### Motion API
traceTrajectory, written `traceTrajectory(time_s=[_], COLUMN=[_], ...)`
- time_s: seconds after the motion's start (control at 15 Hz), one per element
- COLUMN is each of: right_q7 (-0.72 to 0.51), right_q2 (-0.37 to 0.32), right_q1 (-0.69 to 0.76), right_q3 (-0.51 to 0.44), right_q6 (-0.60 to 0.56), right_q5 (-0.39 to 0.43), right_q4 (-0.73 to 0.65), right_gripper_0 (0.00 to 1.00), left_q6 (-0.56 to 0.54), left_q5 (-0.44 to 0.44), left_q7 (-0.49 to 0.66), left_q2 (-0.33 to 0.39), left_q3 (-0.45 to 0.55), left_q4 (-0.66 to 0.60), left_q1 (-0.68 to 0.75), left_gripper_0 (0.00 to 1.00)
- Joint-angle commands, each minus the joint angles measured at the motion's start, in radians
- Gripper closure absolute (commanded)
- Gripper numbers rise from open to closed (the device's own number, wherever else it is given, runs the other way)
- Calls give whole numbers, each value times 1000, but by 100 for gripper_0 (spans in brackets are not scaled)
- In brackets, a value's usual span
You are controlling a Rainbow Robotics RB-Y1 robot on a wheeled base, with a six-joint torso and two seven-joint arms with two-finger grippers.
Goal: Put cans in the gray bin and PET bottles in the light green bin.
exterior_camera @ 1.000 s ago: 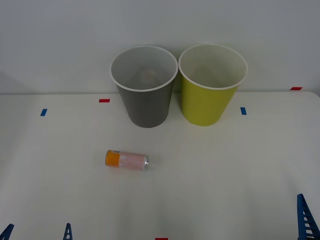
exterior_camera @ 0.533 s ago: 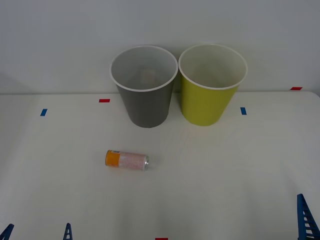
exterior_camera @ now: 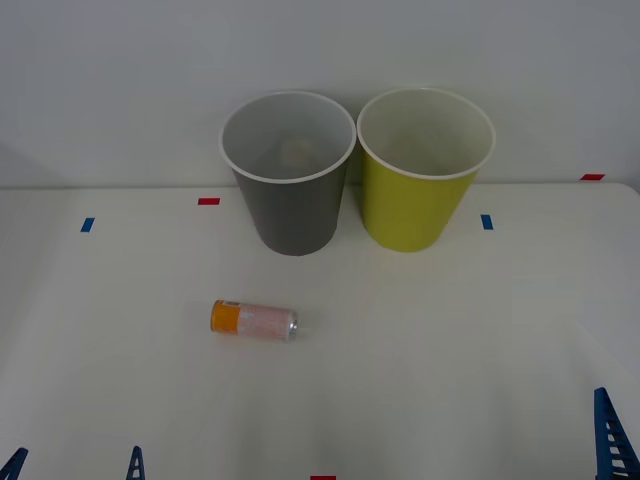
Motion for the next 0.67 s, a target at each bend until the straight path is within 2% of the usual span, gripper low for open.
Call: traceTrajectory(time_s=[0.07, 0.2, 0.27, 0.4, 0.53, 0.67], right_q7=[0, 0, 0, 0, 0, 0], right_q2=[0, 0, 0, 0, 0, 0], right_q1=[0, 0, 0, 0, 0, 0], right_q3=[0, 0, 0, 0, 0, 0], right_q6=[0, 0, 0, 0, 0, 0], right_q5=[0, 0, 0, 0, 0, 0], right_q4=[0, 0, 0, 0, 0, 0], right_gripper_0=[0, 0, 0, 0, 0, 0], left_q6=[0, 15, -43, -48, -8, 55], left_q5=[0, -6, 8, 14, 29, 86], left_q7=[0, 3, 8, 14, 15, 11], left_q2=[0, 21, 46, 75, 126, 204], left_q3=[0, -2, 6, 15, 26, 28], left_q4=[0, 43, 63, 58, 58, 58], left_q1=[0, -41, -54, -54, -80, -138], left_gripper_0=[0, 0, 0, 0, 0, 0])
